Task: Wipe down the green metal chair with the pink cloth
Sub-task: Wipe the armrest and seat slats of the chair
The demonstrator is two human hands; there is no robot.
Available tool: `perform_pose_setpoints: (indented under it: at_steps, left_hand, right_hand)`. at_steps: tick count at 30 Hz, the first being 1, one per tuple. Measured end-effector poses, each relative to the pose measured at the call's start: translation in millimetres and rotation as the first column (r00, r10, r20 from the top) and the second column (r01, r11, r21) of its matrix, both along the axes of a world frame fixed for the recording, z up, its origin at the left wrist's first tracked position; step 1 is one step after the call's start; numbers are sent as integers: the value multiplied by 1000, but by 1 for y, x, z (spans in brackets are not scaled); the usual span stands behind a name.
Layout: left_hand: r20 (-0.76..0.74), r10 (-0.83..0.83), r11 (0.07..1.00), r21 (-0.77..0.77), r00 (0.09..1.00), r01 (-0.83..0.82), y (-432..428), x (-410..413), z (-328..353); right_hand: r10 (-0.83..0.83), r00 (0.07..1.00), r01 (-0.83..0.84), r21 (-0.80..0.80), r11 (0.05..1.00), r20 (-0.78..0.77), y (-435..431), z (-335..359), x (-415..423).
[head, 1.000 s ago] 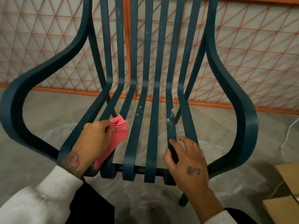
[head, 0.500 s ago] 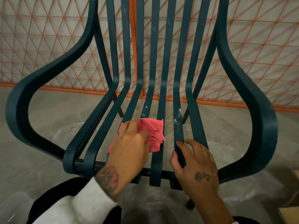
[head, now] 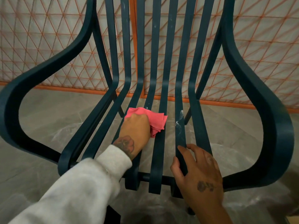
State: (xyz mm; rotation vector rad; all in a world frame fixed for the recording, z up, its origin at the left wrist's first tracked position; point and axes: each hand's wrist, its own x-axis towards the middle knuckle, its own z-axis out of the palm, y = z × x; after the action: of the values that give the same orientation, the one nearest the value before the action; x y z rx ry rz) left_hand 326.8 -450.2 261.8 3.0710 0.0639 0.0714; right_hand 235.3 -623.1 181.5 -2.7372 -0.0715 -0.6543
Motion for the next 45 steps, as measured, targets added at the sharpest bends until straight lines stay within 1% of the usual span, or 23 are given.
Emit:
perform_pose_setpoints:
  at_steps: [3, 6, 9, 10, 14, 17, 21, 25, 29, 32, 35, 36, 40, 43, 45]
  left_hand:
    - [27, -2, 998, -58, 1000, 4, 4, 39, -6]
    - [2, -30, 988, -149, 1000, 30, 6, 75, -19]
    - [58, -63, 969, -234, 996, 75, 12, 110, -31]
    - [54, -69, 967, -242, 996, 81, 13, 119, -32]
    - [-20, -59, 982, -181, 998, 54, 4, 140, -20]
    - [-30, -61, 988, -145, 998, 56, -1, 151, -8]
    - [-105, -106, 990, -108, 989, 94, -1, 165, -7]
    - [-85, -209, 969, -154, 974, 194, 0, 176, -9]
    - [-91, -262, 947, -216, 961, 238, 0, 165, 0]
    - [-101, -263, 950, -202, 959, 240, 5, 157, -1]
    - [-135, -184, 966, -207, 974, 154, 20, 157, -16]
    - [-135, -201, 960, -222, 970, 168, 26, 153, -24]
    - [-101, -281, 941, -224, 954, 253, 15, 77, 3]
    - [-49, -255, 942, -238, 966, 237, 20, 25, 0]
    - [8, -233, 950, -214, 972, 229, 25, -5, -10]
  right_hand:
    - [-3, 1000, 3, -14, 1000, 9, 0, -1, 2]
    - [-2, 1000, 2, -5, 1000, 26, 1, -1, 3]
    - [-10, 999, 10, 5, 1000, 39, 2, 0, 3]
    - [-11, 999, 11, 6, 1000, 38, 3, 2, 3]
    - [-1, 1000, 2, -11, 1000, 31, 3, 4, 4]
    - [15, 999, -15, 1, 1000, 50, 4, 7, 4]
    - [7, 998, -7, -1, 1000, 56, 6, 6, 3]
    - [-4, 998, 3, 14, 1000, 67, 5, 5, 1]
    - [-11, 999, 11, -2, 1000, 35, 5, 8, 2]
    - [-21, 1000, 21, -5, 1000, 19, 4, 8, 3]
    - [-24, 1000, 24, 4, 1000, 9, 4, 11, 0]
    - [-20, 1000, 20, 4, 1000, -9, 5, 11, -2]
    - [-23, 999, 23, 3, 1000, -40, 5, 13, -2]
    - [-10, 1000, 10, -4, 1000, -25, 4, 10, -1]
    - [-14, 1000, 14, -3, 1000, -9, 4, 9, -1]
